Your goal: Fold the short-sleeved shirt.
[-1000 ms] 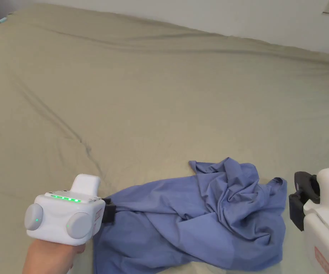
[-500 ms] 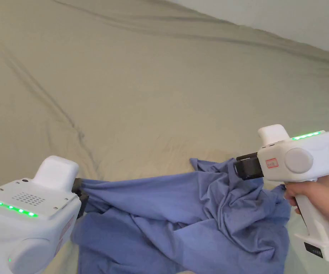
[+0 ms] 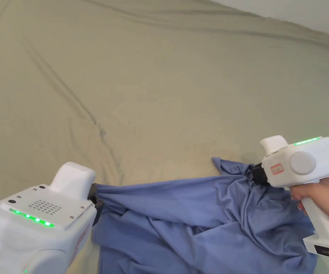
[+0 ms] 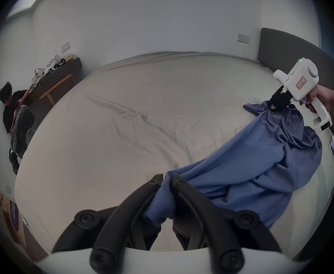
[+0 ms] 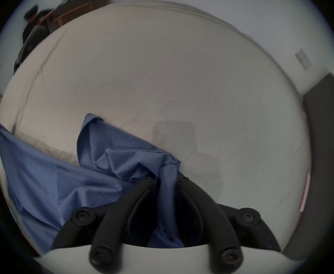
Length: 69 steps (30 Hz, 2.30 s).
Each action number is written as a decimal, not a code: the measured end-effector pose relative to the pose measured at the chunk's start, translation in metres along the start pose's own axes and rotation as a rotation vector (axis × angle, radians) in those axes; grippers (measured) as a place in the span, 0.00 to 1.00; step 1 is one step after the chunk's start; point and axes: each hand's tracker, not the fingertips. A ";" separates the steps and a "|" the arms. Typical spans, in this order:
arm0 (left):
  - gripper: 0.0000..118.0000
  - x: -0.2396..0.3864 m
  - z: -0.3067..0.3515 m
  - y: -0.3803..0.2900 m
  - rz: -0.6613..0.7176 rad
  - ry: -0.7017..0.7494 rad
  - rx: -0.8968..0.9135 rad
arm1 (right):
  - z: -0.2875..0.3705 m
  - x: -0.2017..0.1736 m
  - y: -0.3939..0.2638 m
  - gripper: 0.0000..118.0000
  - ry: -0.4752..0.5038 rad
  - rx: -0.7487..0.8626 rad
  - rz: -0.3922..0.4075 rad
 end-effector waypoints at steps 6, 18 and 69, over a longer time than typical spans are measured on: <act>0.05 -0.004 0.035 0.021 -0.032 0.050 0.084 | 0.074 0.012 -0.013 0.13 -0.023 0.166 -0.102; 0.05 -0.024 0.179 0.116 -0.083 0.166 0.472 | 0.341 0.024 -0.082 0.13 -0.106 0.680 -0.182; 0.05 -0.039 0.286 0.370 -0.159 0.272 0.792 | 0.545 0.116 -0.039 0.13 -0.524 0.998 -0.319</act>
